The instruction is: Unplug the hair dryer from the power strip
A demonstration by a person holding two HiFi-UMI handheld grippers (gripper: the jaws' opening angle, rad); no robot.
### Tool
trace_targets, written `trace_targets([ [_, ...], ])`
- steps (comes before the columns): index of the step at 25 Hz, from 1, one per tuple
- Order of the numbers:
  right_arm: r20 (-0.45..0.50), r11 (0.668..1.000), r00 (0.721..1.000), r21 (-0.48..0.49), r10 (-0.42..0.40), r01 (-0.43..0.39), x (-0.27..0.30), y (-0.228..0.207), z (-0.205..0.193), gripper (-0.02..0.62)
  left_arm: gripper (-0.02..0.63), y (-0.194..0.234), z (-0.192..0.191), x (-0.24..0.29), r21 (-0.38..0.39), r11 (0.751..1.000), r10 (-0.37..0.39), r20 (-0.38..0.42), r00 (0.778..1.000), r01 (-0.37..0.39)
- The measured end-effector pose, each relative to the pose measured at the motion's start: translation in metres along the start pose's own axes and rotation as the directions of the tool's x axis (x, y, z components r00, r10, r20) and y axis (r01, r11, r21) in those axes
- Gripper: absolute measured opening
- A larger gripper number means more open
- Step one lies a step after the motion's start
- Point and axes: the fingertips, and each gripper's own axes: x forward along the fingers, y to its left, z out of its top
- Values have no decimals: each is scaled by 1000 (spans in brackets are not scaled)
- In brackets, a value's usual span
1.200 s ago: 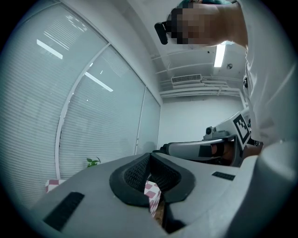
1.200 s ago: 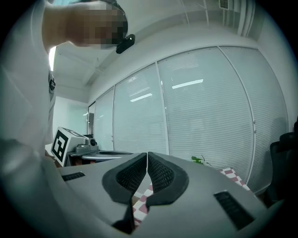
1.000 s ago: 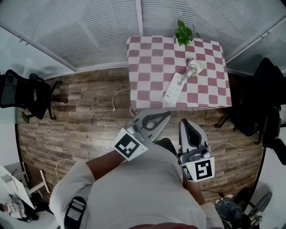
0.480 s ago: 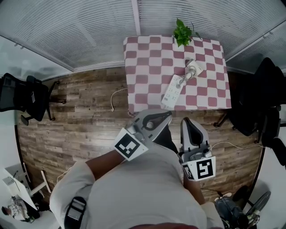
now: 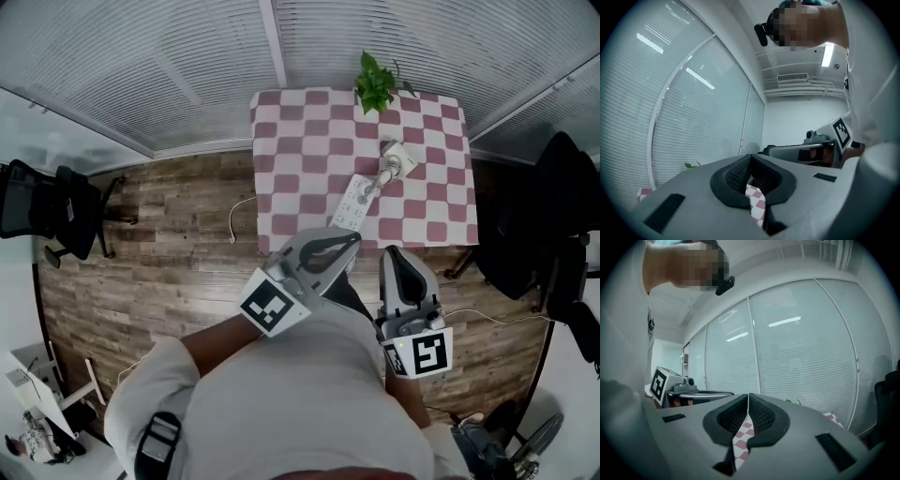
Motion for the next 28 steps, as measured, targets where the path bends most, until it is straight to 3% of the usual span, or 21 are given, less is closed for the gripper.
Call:
trace_targets([
  [17,12,997,997,1,77,-77,19,-101,8,34,31,19,-2,99,24,997,76,-15,997,-75],
  [28,-10,993,993,-13,119,-119,34,-121,4,34,31,39,-11,114,26,992,122,-40,992,-121],
])
